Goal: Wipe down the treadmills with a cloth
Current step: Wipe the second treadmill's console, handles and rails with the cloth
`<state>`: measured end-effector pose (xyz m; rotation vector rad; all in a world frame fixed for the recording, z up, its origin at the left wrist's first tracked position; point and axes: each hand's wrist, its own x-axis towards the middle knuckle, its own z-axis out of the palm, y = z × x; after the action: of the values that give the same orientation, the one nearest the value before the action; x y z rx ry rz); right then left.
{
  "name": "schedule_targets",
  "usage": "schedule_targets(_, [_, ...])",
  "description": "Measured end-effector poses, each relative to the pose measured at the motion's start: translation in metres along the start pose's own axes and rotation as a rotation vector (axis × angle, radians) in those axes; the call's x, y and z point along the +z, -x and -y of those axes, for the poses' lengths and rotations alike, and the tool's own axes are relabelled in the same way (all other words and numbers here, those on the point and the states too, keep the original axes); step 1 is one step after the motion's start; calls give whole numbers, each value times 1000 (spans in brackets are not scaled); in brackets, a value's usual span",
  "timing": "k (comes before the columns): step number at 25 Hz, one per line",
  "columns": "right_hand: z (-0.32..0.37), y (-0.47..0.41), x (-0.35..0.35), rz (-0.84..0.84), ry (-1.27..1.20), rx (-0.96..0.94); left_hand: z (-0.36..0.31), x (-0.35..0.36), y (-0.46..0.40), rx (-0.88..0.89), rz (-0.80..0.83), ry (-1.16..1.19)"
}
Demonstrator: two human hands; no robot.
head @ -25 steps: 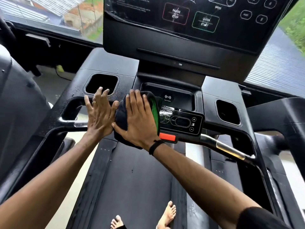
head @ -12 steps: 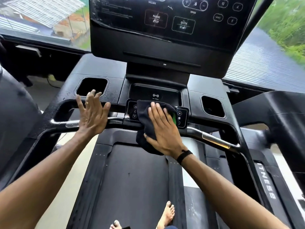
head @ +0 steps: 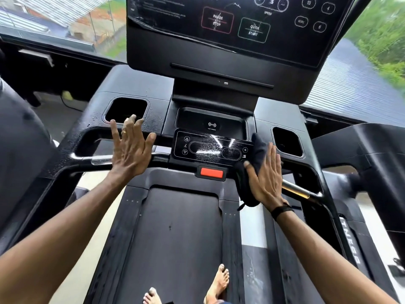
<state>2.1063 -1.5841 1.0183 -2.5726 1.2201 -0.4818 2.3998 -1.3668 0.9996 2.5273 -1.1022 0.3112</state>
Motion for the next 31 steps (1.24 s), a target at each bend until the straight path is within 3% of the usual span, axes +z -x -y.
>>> schedule_targets(6, [54,-26,9,-225,-235,210,3,1,0,2,-6,45])
schedule_targets(10, [46,-54,-2,-151,-409,257,6,0,-4,14,48,34])
schedule_targets(12, [32,-69,-20,-227,-550,307,9,3,-3,31,70,60])
schedule_targets(14, [15,-86,-39,-441,-494,227,12,2,-7,55,67,138])
schedule_targets(15, [5,-100,-42,-438,-403,148,10,0,-14,71,45,165])
schedule_targets(19, [-24,-142,-2,256,120,-114,-3,6,-65,43,-30,190])
schedule_targets(22, [-23,-162,28,265,264,-206,-1,28,-88,39,19,48])
schedule_targets(25, [-12,-178,39,247,310,-417,1,47,-94,4,57,-43])
schedule_targets(28, [31,-197,56,286,286,-609,0,48,-95,10,46,-57])
schedule_targets(31, [83,-213,78,237,295,-664,-1,47,-97,-13,76,-67])
